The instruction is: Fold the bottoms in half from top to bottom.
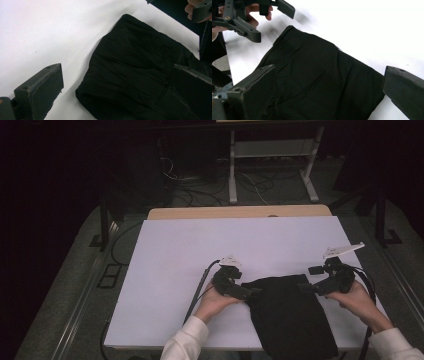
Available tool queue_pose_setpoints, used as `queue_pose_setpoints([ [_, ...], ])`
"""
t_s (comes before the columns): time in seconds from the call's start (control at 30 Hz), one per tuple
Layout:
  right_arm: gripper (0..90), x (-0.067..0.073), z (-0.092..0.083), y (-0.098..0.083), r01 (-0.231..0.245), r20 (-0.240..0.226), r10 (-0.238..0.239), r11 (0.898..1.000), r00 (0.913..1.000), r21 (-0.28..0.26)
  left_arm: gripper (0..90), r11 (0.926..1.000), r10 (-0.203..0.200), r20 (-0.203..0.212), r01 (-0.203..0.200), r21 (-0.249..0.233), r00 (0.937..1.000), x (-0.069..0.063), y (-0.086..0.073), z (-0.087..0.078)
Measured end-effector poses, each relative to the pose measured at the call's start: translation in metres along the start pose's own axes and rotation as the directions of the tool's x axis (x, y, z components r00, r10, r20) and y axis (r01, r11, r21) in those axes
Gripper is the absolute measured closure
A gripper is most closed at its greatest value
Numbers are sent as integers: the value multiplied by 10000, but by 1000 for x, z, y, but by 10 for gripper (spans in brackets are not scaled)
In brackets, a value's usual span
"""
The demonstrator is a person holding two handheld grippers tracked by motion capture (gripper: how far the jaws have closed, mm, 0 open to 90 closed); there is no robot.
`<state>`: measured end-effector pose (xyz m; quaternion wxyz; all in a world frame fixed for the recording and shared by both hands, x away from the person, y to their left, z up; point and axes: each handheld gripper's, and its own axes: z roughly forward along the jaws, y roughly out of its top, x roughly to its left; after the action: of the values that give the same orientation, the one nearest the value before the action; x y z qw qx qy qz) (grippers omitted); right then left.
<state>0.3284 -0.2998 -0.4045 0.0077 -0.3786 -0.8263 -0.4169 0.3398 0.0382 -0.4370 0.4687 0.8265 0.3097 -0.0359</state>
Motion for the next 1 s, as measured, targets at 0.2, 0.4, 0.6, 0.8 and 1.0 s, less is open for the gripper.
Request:
queue_pose_setpoints([
  [0.2, 0, -12, 7, -1, -179, 131, 177, 9997, 9998, 142, 0, 9999, -69, 9, 69, 143, 10000, 5, -2, 4],
  [0.4, 9, -25, 13, -2, -385, 223, 380, 9991, 9990, 200, 90, 9993, 115, 83, -118, 359, 9999, 6, -4, 10],
  [0.6, 61, -39, 16, -4, -642, 327, 631, 9973, 9975, 351, 177, 9982, 234, 148, -242, 547, 9996, 6, -6, 13],
  [0.8, 163, -52, 20, -7, -907, 156, 901, 9949, 9958, 430, 361, 9977, 66, 243, -82, 672, 9997, 10, -7, 15],
  [1.0, 308, -57, 26, -9, -821, 49, 819, 9949, 9966, 589, 559, 9955, 411, 463, -448, 837, 9981, 10, -8, 15],
])
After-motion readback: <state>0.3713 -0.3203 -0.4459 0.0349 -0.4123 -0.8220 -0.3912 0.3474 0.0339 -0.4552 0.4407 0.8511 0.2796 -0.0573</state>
